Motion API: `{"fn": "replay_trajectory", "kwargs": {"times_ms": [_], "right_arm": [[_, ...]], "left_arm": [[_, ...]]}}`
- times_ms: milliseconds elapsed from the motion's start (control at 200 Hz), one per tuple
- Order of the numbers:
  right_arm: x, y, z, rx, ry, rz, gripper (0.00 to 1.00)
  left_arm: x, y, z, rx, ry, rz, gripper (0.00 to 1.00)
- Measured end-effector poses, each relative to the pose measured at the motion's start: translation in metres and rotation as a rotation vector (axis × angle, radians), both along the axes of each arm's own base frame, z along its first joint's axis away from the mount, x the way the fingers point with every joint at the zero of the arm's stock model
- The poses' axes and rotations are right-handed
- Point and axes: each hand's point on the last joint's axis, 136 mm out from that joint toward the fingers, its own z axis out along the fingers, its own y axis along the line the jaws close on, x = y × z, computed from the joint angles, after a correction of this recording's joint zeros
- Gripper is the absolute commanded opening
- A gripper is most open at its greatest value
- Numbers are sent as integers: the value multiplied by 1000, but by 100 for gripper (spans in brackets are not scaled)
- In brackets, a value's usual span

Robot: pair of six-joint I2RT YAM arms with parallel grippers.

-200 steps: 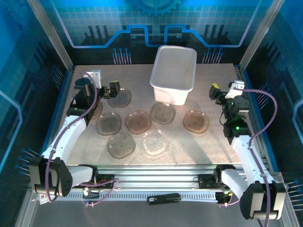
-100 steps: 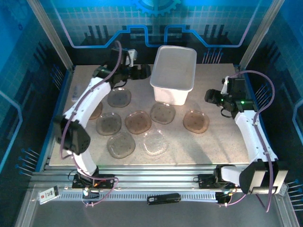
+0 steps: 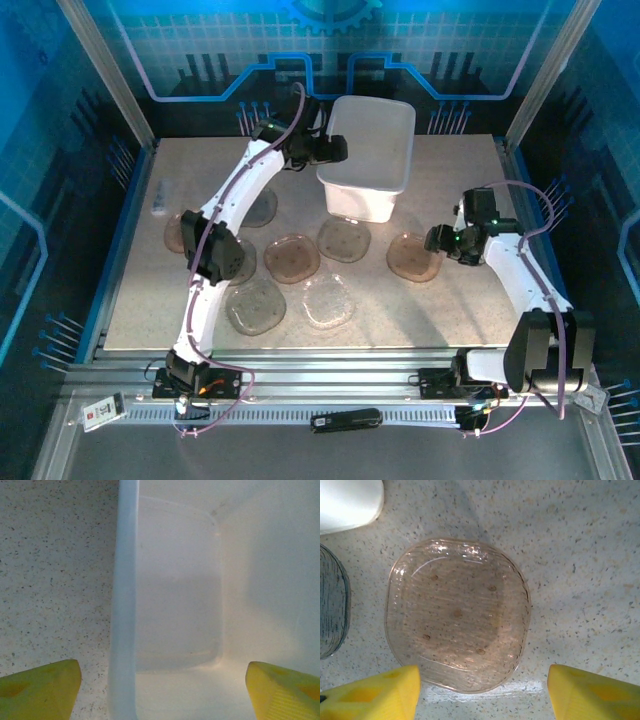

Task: Place the plates into the plastic bin on the countertop

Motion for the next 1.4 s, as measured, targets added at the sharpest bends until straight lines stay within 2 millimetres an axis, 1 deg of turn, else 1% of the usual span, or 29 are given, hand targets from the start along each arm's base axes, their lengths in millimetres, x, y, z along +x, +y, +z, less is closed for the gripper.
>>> {"fn": "replay_trajectory", "kwargs": {"times_ms": [165,305,430,615,675,760,870,1036,1216,1401], "right_arm": [[-5,4,-13,27,25,0,69],[-2,7,-15,42,23,5,68],[0,6,-14,49,11,1,68],[1,0,-13,48,6,-19,68],[1,-2,-9,48,-7,-24,68],[1,-5,0,46,-41,-34,68],[1,-11,12,44,-84,-54,68],[0,-21,20,41,-111,-85,67],[-6,-22,27,41,-125,-87,67],[-10,-19,33,51,-135,-78,67]], "left_arm": [[-7,-2,-24,32,69,11,74],[-12,-9,-37,51,101,-3,63],[-17,-18,-38,52,103,-19,53],[-29,-39,-38,52,104,-58,46],[-33,-46,-38,51,105,-70,44],[-39,-56,-38,46,109,-81,39],[-47,-68,-38,33,116,-101,38],[-58,-85,-38,17,125,-117,36],[-67,-97,-37,5,132,-124,31],[-78,-112,-37,2,136,-159,30]]}}
